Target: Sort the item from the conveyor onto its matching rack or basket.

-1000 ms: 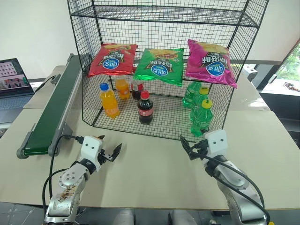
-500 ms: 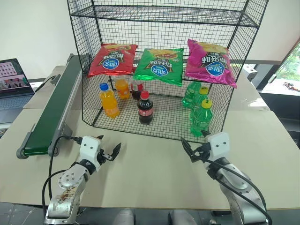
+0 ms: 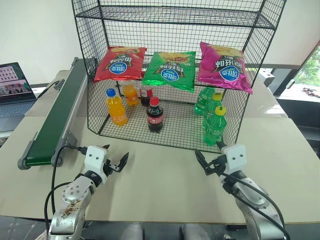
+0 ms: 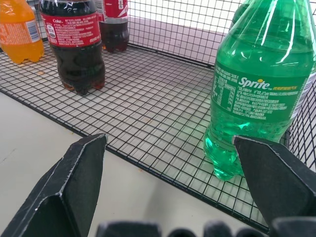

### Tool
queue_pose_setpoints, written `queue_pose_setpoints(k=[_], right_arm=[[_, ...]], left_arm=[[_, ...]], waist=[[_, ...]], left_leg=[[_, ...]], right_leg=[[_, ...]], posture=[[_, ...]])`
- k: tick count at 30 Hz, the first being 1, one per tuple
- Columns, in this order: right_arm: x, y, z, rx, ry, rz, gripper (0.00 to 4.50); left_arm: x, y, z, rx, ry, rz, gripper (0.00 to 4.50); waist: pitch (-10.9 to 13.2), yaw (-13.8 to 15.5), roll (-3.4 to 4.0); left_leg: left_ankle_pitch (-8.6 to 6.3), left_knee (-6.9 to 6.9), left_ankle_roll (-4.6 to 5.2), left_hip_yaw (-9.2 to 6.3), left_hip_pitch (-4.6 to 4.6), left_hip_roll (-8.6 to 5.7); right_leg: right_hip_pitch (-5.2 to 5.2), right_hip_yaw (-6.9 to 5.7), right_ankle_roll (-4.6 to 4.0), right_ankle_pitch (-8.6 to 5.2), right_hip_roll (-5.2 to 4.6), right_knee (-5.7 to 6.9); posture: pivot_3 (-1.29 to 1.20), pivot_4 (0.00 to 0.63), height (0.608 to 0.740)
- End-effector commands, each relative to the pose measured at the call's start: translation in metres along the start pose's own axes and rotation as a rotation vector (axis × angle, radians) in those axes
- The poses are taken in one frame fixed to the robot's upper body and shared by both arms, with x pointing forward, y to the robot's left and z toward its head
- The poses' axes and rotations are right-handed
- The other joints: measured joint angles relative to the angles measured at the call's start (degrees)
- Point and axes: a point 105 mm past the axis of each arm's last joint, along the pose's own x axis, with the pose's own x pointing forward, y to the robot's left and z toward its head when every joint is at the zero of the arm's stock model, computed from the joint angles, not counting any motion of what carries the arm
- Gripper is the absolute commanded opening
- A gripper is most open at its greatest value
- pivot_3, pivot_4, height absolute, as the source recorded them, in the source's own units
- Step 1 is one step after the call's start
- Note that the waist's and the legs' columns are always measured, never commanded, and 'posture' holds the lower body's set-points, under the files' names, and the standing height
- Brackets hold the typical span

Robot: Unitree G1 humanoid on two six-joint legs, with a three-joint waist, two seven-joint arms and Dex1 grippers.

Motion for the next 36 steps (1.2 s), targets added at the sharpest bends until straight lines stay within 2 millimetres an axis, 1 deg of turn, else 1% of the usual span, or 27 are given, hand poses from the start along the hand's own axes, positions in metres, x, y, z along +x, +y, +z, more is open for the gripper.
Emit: queue_pose_setpoints(k=[1, 13, 36], right_arm=[[0.0003, -0.0018, 0.0093, -0.011, -0.045, -0.006, 4.5], [0.0041, -0.0019, 0.0111, -0.017, -0.051, -0.007, 4.5], [0.0079, 0.0052, 0.0117, -0.01, -0.052, 0.015, 4.5]], left_arm=[[0.0029, 0.0018, 0.0129, 0.045, -0.044, 0.003, 4.46], [0.0064, 0.0007, 0.0126, 0.053, -0.047, -0.005, 4.46], [-0.0005, -0.0001, 0.0155, 0.057, -0.049, -0.017, 4.46]], waist=[[0.0, 0.04, 0.0], [0.0, 0.03, 0.0], [0.0, 0.01, 0.0]], left_leg=[[0.0, 0.0, 0.0, 0.0, 0.0, 0.0], [0.0, 0.0, 0.0, 0.0, 0.0, 0.0], [0.0, 0.0, 0.0, 0.0, 0.0, 0.0]], right_leg=[[0.0, 0.0, 0.0, 0.0, 0.0, 0.0], [0.0, 0.0, 0.0, 0.0, 0.0, 0.0], [0.0, 0.0, -0.01, 0.0, 0.0, 0.0]], posture=[[0.0, 0.15, 0.738], [0.0, 0.15, 0.738], [0.0, 0.15, 0.738]])
